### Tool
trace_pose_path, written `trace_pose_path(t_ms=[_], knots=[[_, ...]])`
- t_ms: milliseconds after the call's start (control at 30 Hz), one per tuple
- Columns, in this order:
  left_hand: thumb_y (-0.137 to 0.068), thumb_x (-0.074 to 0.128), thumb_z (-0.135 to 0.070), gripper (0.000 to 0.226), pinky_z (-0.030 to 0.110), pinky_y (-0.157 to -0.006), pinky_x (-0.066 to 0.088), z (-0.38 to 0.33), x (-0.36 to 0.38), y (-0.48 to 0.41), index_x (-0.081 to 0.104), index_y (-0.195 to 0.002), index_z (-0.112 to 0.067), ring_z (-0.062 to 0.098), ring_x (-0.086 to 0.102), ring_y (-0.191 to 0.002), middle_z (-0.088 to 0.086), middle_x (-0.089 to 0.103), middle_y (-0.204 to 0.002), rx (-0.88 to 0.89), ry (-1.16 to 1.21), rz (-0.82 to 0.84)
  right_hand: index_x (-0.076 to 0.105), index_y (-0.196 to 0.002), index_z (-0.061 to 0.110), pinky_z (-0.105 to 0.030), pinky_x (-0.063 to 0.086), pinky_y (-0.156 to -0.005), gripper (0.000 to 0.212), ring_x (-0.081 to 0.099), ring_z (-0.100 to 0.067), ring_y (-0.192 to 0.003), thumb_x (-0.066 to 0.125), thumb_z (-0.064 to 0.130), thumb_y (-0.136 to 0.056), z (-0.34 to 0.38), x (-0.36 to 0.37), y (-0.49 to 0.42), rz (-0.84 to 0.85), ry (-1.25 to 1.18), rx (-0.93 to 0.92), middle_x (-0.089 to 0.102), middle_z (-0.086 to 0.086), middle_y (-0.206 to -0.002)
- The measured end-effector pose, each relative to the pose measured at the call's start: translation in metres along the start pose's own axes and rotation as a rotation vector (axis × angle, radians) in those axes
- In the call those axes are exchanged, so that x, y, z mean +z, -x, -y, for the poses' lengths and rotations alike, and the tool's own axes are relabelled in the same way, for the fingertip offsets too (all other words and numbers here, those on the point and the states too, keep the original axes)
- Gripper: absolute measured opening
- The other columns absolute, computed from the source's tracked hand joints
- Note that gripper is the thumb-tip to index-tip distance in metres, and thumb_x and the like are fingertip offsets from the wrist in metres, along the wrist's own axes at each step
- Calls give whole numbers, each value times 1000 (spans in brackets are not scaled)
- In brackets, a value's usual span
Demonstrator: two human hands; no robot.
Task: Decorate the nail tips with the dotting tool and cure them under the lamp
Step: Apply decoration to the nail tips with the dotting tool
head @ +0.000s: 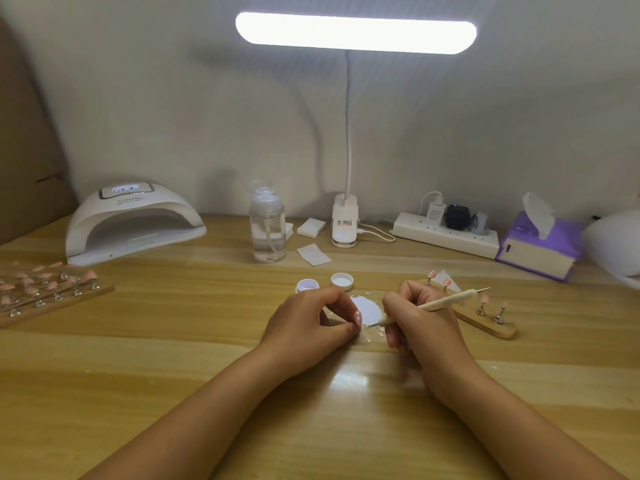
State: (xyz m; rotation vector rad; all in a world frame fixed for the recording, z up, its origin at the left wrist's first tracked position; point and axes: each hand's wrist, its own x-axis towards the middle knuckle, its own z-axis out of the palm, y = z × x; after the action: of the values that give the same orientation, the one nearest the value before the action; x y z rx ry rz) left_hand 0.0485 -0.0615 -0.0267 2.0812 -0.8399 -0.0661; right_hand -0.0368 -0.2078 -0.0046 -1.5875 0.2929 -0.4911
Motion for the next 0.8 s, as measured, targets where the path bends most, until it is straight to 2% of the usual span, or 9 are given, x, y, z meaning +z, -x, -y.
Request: trace_pose_path(t_ms=[300,800], knots=[[-80,73,-30,12,33,-71,49,-1,0,0,66,-82,-39,-1,52,-57,-29,67,-86,-5,0,-6,46,-60,12,-17,38,-38,26,52,-13,-37,62,1,-77,-3,2,0,20,72,2,63,-16,-50],[-80,73,-30,12,27,-67,45,1,1,0,66,-81,-39,-3,53,-57,-30,67,-86,1,-2,-9,45,-62,12,-17,39,-39,25,54,-13,-38,62,2,-77,-4,3,-1,15,94,11,64,-17,-53]])
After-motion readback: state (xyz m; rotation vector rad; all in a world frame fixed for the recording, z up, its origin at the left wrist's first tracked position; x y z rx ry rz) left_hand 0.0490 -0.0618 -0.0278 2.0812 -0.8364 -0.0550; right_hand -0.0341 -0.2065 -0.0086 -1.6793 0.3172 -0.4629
